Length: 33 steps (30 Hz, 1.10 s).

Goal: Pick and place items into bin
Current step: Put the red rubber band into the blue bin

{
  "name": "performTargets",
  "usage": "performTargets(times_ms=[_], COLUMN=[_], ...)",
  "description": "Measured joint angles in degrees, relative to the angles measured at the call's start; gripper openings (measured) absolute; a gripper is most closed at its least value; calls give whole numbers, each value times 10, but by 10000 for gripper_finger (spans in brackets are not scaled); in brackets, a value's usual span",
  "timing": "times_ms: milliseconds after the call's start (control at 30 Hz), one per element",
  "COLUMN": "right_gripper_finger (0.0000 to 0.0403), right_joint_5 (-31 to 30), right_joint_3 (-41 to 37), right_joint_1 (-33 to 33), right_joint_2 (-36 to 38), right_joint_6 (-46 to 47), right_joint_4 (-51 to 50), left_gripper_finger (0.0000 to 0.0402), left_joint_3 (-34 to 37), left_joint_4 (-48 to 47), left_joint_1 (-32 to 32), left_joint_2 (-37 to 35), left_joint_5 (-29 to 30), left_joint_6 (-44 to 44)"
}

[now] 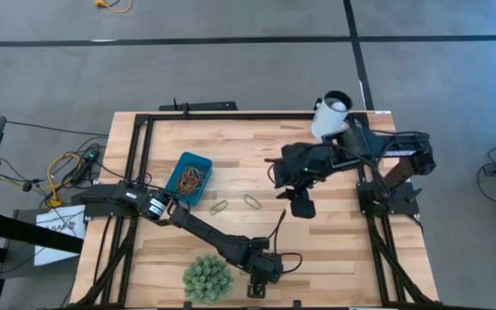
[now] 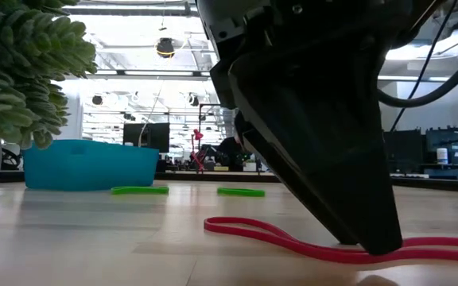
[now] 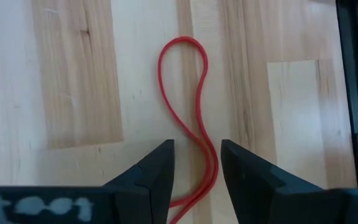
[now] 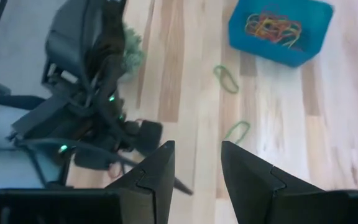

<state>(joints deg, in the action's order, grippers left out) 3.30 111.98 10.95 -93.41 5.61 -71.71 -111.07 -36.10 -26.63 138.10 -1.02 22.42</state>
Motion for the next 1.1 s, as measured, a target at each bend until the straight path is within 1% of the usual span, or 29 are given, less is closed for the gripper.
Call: performTargets(times_ms=[233,333,433,567,800,933,1100], right_gripper_finger=[124,124,124,124,124,124,124], right_joint_5=[-2,-2,-2,-4,-4,-3,-3], right_joint_3=[0,0,0,0,0,0,0], right_joint_1=[26,30,32,33,33,33,33], right_joint_2=[0,0,0,0,0,0,0], right_joint_6=[4,4,5,5,4,0,0], right_joint_4=[3,4,8,11,15,15,15], left_gripper_finger=[128,128,128,128,128,128,128], left_joint_3=[0,1,1,1,2,1,1], left_joint_4=[-8,-16,-26,-37,-48,-72,-89], left_joint_1=[-5,-13,-22,-31,-51,-58,-61], left_joint_2=[1,1,2,2,2,2,4], left_joint_5=[4,26,61,83,99,106,115], left_joint_6=[28,45,69,98,143,166,169])
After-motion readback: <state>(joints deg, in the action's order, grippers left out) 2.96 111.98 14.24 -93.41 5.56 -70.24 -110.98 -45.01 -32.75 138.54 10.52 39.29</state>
